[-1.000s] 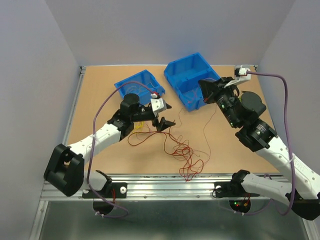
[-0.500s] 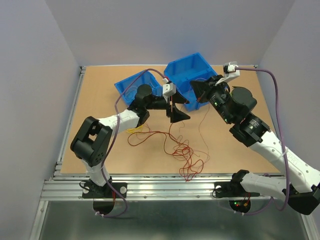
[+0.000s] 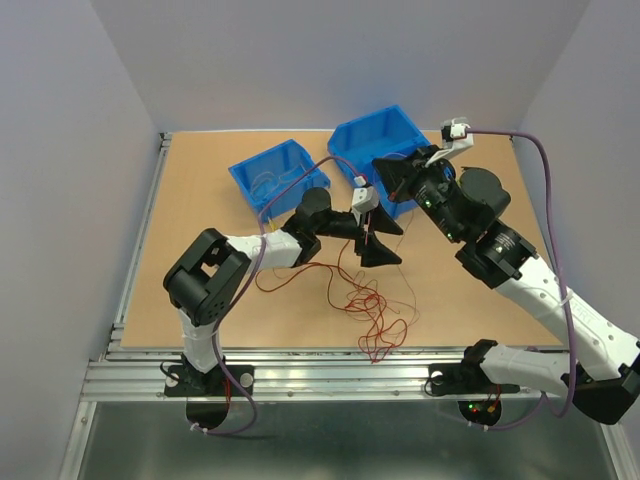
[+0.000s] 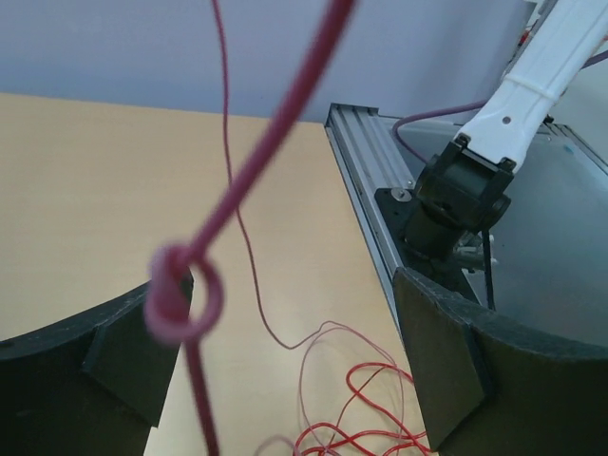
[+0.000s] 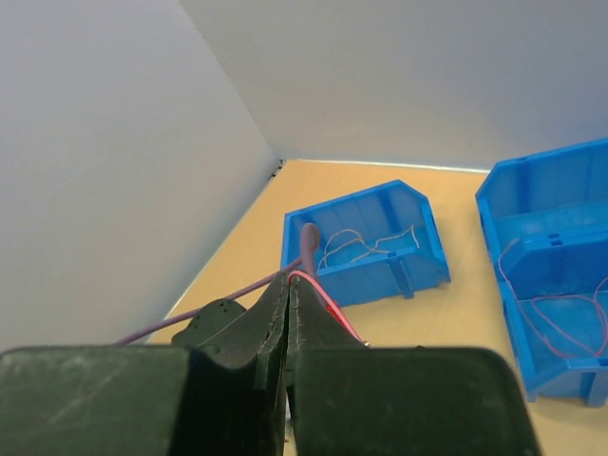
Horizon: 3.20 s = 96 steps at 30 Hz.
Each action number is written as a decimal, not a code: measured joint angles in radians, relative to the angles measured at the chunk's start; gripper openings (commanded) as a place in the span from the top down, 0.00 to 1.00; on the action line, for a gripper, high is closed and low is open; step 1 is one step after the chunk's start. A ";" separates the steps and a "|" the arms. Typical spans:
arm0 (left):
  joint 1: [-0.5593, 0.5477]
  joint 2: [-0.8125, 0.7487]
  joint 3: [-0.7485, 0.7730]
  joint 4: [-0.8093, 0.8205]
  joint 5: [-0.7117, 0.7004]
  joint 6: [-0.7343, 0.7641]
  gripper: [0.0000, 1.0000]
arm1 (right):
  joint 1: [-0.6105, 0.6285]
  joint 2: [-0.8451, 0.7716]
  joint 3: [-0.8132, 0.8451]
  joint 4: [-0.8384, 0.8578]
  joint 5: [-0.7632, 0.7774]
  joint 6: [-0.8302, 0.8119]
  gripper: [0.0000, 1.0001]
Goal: Untangle the cables
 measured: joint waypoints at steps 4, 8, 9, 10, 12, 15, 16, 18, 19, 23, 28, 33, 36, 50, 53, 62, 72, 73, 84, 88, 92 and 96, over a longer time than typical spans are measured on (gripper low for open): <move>-0.005 0.023 0.000 -0.033 -0.036 0.005 0.14 | 0.000 0.003 0.000 0.000 -0.020 0.014 1.00; -0.015 0.028 0.016 -0.068 -0.069 0.026 0.21 | 0.000 0.003 0.000 0.016 -0.040 0.034 0.99; -0.018 0.032 0.022 -0.070 -0.074 0.028 0.23 | 0.000 0.003 0.000 0.019 -0.045 0.037 0.99; -0.021 0.040 0.032 -0.073 -0.080 0.030 0.31 | 0.000 0.003 0.000 0.024 -0.050 0.041 0.99; -0.027 0.056 0.045 -0.078 -0.085 0.030 0.44 | 0.000 0.003 0.000 0.033 -0.053 0.048 1.00; -0.036 0.079 0.056 -0.095 -0.093 0.031 0.89 | 0.000 -0.002 -0.001 0.043 -0.059 0.056 0.99; -0.038 0.080 0.056 -0.108 -0.093 0.040 0.99 | 0.000 -0.005 -0.001 0.043 -0.060 0.058 0.99; -0.042 0.082 0.056 -0.121 -0.097 0.046 1.00 | 0.000 -0.016 -0.004 0.046 -0.060 0.062 0.99; -0.043 0.082 0.057 -0.128 -0.098 0.051 1.00 | 0.000 -0.026 -0.008 0.047 -0.059 0.062 0.99; -0.042 0.082 0.058 -0.150 -0.102 0.070 1.00 | 0.000 -0.096 -0.054 0.056 -0.036 0.061 0.99; -0.024 0.082 0.073 -0.223 -0.089 0.084 1.00 | 0.000 -0.247 -0.174 0.073 0.075 0.032 0.99; 0.010 0.061 0.135 -0.391 -0.085 0.140 1.00 | 0.000 -0.398 -0.329 0.089 0.275 -0.011 0.99; 0.035 0.011 0.170 -0.515 -0.085 0.184 1.00 | -0.001 -0.465 -0.439 0.096 0.370 -0.019 0.99; 0.175 -0.233 0.260 -0.803 -0.069 0.292 1.00 | 0.000 -0.244 -0.614 0.141 0.253 -0.020 0.88; 0.171 -0.274 0.245 -0.822 -0.089 0.313 1.00 | 0.000 -0.171 -0.621 0.169 0.133 -0.033 0.81; 0.166 -0.323 0.226 -0.841 -0.185 0.346 1.00 | 0.000 -0.093 -0.621 0.214 -0.099 -0.071 0.52; 0.167 -0.323 0.211 -0.855 -0.290 0.381 1.00 | 0.000 -0.090 -0.621 0.221 -0.128 -0.085 0.50; 0.167 -0.324 0.204 -0.856 -0.297 0.382 1.00 | 0.000 -0.090 -0.621 0.220 -0.122 -0.085 0.50; 0.166 -0.328 0.190 -0.857 -0.348 0.387 1.00 | 0.000 -0.210 -0.621 0.188 -0.098 -0.116 0.29; 0.167 -0.328 0.190 -0.858 -0.361 0.387 1.00 | 0.000 -0.277 -0.621 0.195 -0.143 -0.135 0.18; 0.167 -0.328 0.190 -0.859 -0.362 0.387 1.00 | 0.000 -0.276 -0.621 0.195 -0.193 -0.157 0.17; 0.167 -0.328 0.190 -0.866 -0.367 0.389 1.00 | 0.000 -0.210 -0.620 0.192 -0.212 -0.164 0.18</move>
